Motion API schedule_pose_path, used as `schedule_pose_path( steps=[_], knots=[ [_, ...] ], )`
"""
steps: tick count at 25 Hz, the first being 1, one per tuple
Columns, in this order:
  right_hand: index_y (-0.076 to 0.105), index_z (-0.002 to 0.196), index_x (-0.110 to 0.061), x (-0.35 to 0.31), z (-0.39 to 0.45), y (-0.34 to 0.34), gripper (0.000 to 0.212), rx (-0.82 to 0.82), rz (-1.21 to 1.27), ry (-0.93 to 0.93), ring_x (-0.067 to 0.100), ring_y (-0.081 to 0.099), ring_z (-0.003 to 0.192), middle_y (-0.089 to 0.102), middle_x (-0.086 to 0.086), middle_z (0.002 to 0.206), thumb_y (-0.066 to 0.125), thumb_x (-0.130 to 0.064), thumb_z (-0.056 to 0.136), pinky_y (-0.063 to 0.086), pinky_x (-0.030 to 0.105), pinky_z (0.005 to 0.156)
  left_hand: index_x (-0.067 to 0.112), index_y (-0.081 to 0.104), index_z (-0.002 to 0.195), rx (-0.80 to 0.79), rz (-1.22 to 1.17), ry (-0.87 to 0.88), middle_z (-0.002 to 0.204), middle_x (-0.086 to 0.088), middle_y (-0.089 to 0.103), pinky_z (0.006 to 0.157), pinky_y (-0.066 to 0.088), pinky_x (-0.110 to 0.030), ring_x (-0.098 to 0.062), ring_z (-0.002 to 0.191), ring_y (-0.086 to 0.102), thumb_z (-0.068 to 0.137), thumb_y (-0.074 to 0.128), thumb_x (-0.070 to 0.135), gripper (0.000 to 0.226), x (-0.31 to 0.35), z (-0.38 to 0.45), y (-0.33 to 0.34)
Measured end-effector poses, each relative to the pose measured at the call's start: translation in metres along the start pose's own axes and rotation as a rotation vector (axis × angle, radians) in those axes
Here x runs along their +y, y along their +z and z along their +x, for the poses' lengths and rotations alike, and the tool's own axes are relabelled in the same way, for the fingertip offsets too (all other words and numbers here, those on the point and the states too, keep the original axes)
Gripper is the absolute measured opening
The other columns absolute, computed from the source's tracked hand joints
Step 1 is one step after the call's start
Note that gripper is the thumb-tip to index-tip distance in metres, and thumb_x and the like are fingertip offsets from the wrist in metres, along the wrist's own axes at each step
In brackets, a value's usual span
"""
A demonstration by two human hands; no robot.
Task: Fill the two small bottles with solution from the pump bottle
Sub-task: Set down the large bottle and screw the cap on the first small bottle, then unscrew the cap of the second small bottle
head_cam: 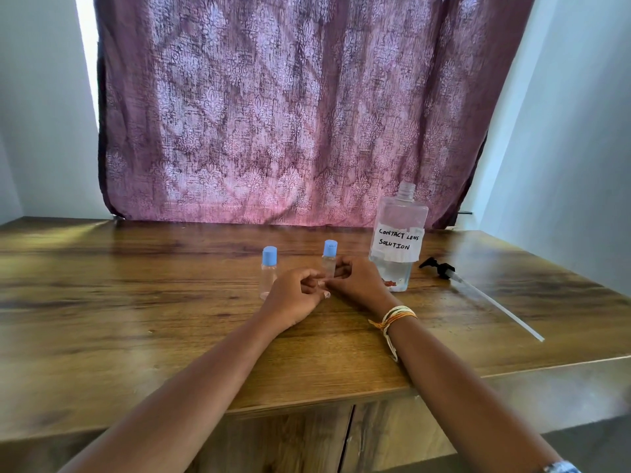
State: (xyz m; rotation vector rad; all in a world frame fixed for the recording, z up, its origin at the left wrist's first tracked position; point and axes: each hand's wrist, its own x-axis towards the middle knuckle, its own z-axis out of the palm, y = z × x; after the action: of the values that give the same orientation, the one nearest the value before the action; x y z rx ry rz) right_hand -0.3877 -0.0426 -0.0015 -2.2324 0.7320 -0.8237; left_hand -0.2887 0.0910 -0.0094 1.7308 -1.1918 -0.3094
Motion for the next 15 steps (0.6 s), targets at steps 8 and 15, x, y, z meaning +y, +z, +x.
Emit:
schedule_pose_path(
  steps=[8,15],
  knots=[
    [0.07,0.103,-0.012,-0.006,-0.009,0.005,0.04,0.068,-0.09,0.094,0.011,0.067,0.082,0.074,0.004,0.091,0.085,-0.025,0.068,0.056,0.029,0.082,0.015,0.075,0.101,0.023,0.118,0.08,0.103,0.004,0.073,0.071,0.039,-0.002,-0.001,0.09,0.061,0.086,0.069,0.013,0.017,0.007,-0.011,-0.007],
    [0.054,0.104,-0.004,-0.03,-0.046,0.011,0.027,0.07,-0.201,0.204,0.032,0.059,0.103,0.064,0.017,0.109,0.061,-0.013,0.08,0.049,0.042,0.089,0.017,0.077,0.091,0.043,0.201,0.082,0.095,0.003,0.075,0.072,0.038,-0.006,-0.005,0.088,0.063,0.086,0.067,0.013,0.012,0.004,-0.036,-0.024]
  ],
)
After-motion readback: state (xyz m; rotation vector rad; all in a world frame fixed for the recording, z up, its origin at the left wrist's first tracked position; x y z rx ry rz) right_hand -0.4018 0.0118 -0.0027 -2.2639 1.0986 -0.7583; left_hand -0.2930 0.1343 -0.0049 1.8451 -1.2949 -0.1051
